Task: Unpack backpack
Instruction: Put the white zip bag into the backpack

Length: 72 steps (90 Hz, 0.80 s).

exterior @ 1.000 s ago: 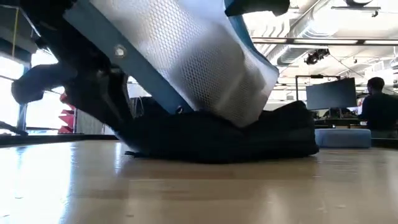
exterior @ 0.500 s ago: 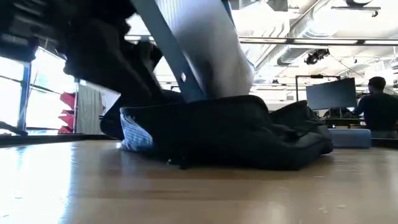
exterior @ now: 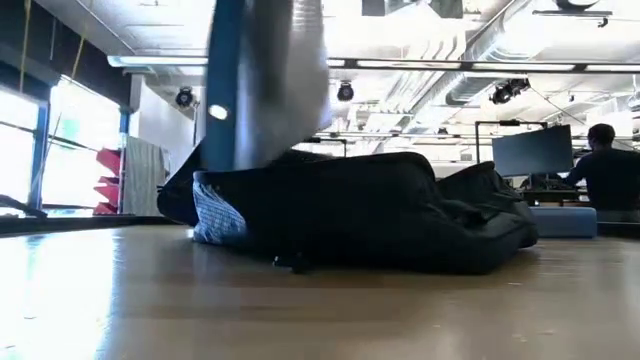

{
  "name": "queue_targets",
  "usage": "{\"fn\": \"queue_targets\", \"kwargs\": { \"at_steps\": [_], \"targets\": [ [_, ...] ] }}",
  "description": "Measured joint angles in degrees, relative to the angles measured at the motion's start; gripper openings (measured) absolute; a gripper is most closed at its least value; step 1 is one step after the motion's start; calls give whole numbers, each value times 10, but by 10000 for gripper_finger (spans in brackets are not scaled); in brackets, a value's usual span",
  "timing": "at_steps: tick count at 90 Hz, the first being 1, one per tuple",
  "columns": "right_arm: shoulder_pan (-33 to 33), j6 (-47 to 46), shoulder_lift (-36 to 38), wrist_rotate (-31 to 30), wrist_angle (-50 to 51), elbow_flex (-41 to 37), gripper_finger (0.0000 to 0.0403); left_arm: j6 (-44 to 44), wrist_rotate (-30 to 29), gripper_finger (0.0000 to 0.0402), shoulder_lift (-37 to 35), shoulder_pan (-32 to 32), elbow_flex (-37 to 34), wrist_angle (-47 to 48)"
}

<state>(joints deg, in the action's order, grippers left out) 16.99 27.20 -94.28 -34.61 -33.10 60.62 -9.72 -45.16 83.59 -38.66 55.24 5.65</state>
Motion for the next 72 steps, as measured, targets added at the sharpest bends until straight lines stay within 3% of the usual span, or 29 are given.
{"fn": "queue_targets", "kwargs": {
  "at_steps": [18, 33, 51, 72],
  "targets": [
    [-27, 55, -22, 20, -30, 0, 0, -29, -28, 78, -8, 4, 0, 25],
    [-32, 78, -20, -11, -31, -12, 0, -61, -95, 78, -7, 23, 0, 64],
    [-45, 45, -19, -7, -30, -57, 0, -103, -104, 78, -7, 55, 0, 76],
    [-59, 38, -19, 2, -27, -126, 0, -150, -153, 78, -5, 69, 0, 99]
  ]
}}
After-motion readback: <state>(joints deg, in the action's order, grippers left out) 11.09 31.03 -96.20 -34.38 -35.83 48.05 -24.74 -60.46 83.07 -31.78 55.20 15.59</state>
